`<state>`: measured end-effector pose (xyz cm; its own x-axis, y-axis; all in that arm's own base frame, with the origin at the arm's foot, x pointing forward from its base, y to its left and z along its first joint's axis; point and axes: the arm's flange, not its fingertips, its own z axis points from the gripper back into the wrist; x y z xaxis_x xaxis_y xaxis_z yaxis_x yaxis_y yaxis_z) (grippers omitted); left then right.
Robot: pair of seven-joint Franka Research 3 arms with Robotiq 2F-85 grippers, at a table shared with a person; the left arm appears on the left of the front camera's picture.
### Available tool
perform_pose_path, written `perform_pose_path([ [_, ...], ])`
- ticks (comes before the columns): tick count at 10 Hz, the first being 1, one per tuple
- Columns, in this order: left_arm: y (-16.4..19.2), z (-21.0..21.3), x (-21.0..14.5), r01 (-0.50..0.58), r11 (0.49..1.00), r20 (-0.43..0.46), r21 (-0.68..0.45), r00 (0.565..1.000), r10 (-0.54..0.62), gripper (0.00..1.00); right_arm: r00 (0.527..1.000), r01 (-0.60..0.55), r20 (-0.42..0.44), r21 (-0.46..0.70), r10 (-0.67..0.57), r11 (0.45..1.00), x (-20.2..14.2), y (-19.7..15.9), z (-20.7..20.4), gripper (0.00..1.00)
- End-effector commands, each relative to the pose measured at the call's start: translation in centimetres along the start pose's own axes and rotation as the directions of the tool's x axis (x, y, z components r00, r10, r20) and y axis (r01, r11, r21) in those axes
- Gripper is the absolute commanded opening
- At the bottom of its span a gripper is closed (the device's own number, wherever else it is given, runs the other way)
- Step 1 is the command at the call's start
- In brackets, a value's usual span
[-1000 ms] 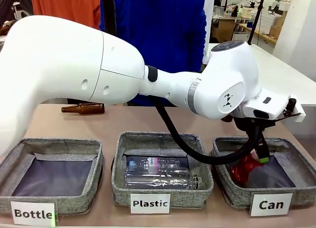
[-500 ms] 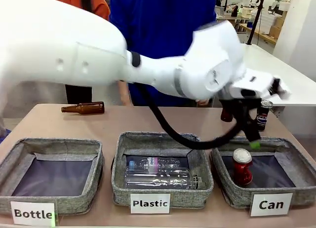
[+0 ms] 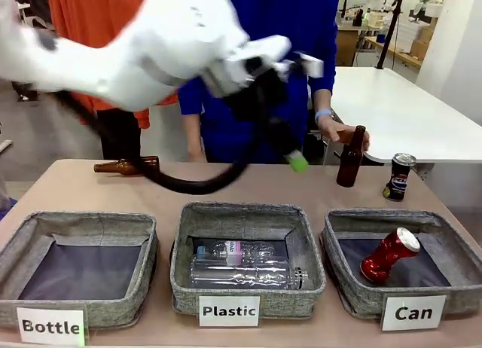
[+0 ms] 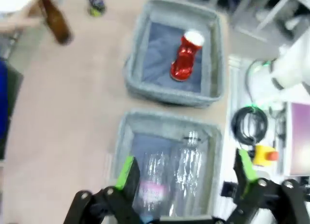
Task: Sort the can waste into the basket.
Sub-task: Pick up the can waste from the table and place it in the right Fabric basket.
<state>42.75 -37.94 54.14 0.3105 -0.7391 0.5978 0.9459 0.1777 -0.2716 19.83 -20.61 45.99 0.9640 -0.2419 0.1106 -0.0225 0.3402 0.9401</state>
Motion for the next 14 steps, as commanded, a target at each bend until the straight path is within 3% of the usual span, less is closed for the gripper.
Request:
perform_pose_path([
  [1, -0.4, 6.4, -10.3, -0.137, 0.99, 0.123, 0.025, 0.983, 0.133, 1.0, 0.997, -0.03, -0.072, 0.065, 0.035, 0.997, 1.8, 2.2, -4.0, 1.0],
  [3, 1.0, 12.1, -18.9, -0.344, 0.938, 0.267, 0.044, 0.909, 0.32, 1.0, 0.993, -0.021, -0.118, 0.07, 0.029, 0.997, 4.9, 2.8, -8.3, 1.0],
  [5, 0.8, 18.9, -29.9, -0.57, 0.821, 0.413, -0.014, 0.745, 0.524, 1.0, 0.982, -0.01, -0.187, 0.106, 0.03, 0.994, 6.5, 3.5, -12.9, 1.0],
  [6, 0.7, 22.7, -35.5, -0.683, 0.716, 0.513, -0.145, 0.567, 0.645, 1.0, 0.971, 0.015, -0.24, 0.163, 0.024, 0.987, 7.0, 3.8, -14.8, 1.0],
  [8, 0.3, 26.5, -43.4, -0.699, 0.568, 0.553, -0.433, 0.292, 0.78, 1.0, 0.969, 0.01, -0.246, 0.188, 0.037, 0.982, 8.3, 3.7, -17.8, 1.0],
  [9, 0.4, 26.7, -46.6, -0.628, 0.574, 0.566, -0.525, 0.246, 0.787, 1.0, 0.984, 0.008, -0.175, 0.179, 0.024, 0.984, 9.3, 3.1, -18.5, 1.0],
  [10, 0.3, 26.6, -48.9, -0.605, 0.575, 0.557, -0.551, 0.247, 0.793, 1.0, 0.992, 0.002, -0.126, 0.152, 0.017, 0.988, 9.7, 2.5, -18.3, 1.0],
  [11, 0.8, 25.9, -50.7, -0.616, 0.549, 0.522, -0.565, 0.248, 0.816, 1.0, 1.0, -0.021, 0.01, 0.063, 0.021, 0.998, 9.7, 1.7, -17.6, 1.0],
  [12, -1.4, 27.0, -49.0, -0.654, 0.567, 0.548, -0.501, 0.267, 0.793, 1.0, 0.98, 0.019, -0.2, 0.167, 0.015, 0.986, 8.8, 2.6, -18.3, 1.0],
  [14, -1.4, 27.0, -49.0, -0.654, 0.567, 0.548, -0.501, 0.267, 0.793, 1.0, 0.98, 0.019, -0.2, 0.167, 0.015, 0.986, 8.8, 2.6, -18.3, 1.0],
])
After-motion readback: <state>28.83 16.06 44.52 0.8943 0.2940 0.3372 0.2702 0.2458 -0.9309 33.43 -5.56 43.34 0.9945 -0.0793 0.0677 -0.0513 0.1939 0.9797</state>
